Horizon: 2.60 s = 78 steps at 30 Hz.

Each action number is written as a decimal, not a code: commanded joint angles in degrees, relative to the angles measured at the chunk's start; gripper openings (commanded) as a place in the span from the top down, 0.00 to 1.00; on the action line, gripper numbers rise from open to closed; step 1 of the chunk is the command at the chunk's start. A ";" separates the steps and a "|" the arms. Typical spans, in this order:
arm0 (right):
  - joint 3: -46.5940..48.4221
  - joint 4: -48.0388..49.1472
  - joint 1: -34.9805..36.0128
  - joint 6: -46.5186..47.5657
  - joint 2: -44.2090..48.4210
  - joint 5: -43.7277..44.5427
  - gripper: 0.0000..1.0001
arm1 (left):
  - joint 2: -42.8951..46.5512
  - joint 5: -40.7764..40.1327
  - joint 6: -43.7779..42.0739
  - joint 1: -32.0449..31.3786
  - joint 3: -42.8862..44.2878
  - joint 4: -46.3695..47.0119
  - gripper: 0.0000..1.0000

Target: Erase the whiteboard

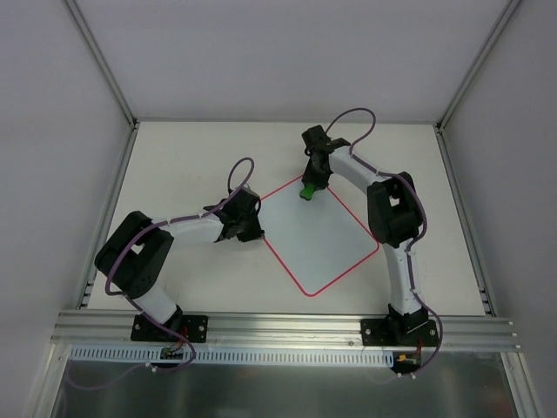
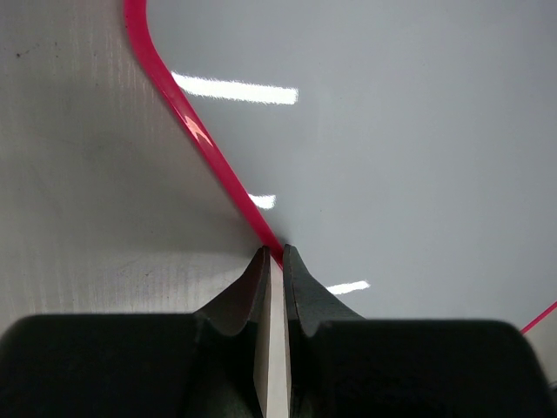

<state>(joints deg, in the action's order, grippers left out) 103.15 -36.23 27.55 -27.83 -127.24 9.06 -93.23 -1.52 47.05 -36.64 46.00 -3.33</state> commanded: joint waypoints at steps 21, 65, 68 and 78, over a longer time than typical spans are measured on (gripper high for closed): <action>-32.23 -1.22 0.56 5.07 20.54 6.33 1.00 | -1.95 -0.33 -2.05 -0.36 -4.34 -9.41 1.00; -40.67 5.20 -40.73 9.38 33.65 0.43 1.00 | -1.78 -0.50 -2.13 -0.36 -3.99 -9.50 1.00; -38.47 5.20 -41.61 9.12 29.25 0.35 0.96 | -1.25 -0.68 -2.14 -0.36 -3.72 -9.50 1.00; -40.13 5.20 -41.88 9.99 31.60 0.52 0.49 | 0.33 0.02 -1.61 -0.36 -2.58 -9.94 0.76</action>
<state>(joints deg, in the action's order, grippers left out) 63.57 -30.22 -13.96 -18.63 -99.46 9.69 -91.90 -1.23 47.09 -36.71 44.88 -3.33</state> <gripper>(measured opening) 0.489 0.230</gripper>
